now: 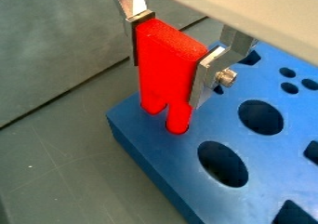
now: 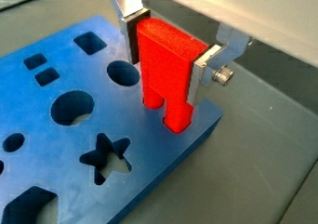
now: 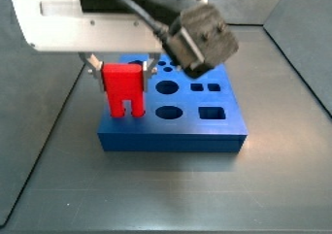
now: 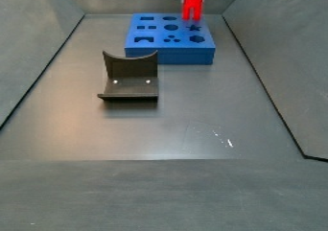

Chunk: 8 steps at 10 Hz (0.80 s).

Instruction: Insert the square-circle object.

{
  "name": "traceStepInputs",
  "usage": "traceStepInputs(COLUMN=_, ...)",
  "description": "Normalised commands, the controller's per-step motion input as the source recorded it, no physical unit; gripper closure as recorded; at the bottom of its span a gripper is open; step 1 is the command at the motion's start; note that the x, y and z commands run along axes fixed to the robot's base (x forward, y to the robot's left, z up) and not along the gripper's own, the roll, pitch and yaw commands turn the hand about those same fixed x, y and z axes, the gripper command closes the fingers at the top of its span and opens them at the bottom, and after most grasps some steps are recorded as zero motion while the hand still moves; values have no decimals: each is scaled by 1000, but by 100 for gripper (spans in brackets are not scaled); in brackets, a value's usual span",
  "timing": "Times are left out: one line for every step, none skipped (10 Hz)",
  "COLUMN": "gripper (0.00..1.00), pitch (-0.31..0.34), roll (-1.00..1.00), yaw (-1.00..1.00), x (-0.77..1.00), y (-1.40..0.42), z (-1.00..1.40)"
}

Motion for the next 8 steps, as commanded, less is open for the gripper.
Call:
traceStepInputs(gripper=100, pitch=-64, roll=170, yaw=-26, x=0, y=-274, z=-1000)
traceStepInputs(gripper=100, pitch=-61, roll=74, yaw=0, x=-43, y=-386, z=-1000)
traceStepInputs(gripper=100, pitch=0, roll=30, yaw=0, x=-63, y=-317, z=-1000)
traceStepInputs(gripper=100, pitch=0, roll=0, yaw=0, x=0, y=-206, z=-1000)
traceStepInputs(gripper=100, pitch=0, roll=0, yaw=0, x=0, y=-206, z=-1000)
traceStepInputs(gripper=100, pitch=-41, roll=-66, yaw=0, x=49, y=-94, z=-1000)
traceStepInputs(gripper=100, pitch=-243, roll=-257, yaw=0, x=0, y=100, z=-477)
traceStepInputs(gripper=100, pitch=0, roll=-31, yaw=0, x=0, y=14, z=0)
